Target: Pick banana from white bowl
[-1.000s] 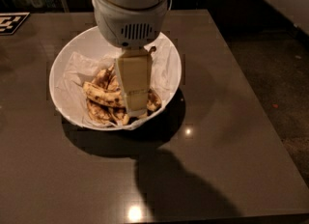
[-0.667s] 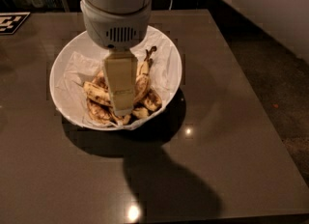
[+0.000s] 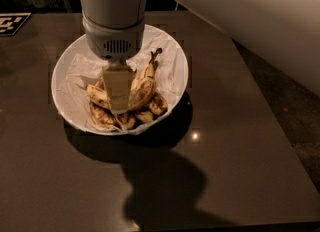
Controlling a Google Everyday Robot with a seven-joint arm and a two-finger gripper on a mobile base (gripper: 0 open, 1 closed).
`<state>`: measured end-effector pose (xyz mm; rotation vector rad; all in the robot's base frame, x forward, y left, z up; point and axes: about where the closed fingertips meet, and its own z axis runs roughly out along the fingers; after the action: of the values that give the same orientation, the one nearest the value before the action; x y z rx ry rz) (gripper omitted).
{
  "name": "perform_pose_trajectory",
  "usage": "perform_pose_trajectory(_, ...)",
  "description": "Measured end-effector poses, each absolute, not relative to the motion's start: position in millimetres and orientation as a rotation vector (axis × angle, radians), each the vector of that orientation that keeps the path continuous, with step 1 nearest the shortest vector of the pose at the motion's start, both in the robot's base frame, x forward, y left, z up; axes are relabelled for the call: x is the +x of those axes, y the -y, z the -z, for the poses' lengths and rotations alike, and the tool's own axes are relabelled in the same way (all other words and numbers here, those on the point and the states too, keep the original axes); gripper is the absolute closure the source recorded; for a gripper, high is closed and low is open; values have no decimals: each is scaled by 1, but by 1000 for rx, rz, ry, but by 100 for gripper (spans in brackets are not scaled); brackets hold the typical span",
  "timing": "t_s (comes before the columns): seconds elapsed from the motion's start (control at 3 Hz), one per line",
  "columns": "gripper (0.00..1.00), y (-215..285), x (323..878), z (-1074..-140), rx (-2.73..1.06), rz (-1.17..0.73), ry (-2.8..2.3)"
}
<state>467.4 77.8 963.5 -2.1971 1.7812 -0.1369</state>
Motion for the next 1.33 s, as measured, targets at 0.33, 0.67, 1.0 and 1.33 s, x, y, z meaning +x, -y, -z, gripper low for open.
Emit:
perform_pose_trajectory(0.33, 32, -75, 471, -941, -2211, 98, -1833)
perform_pose_trajectory(0.67, 36, -71, 474, -924, -2221, 69, -1872)
perform_pose_trajectory(1.0, 37, -68, 477, -912, -2233, 55, -1893)
perform_pose_trajectory(1.33, 40, -66, 478, -894, -2258, 27, -1917)
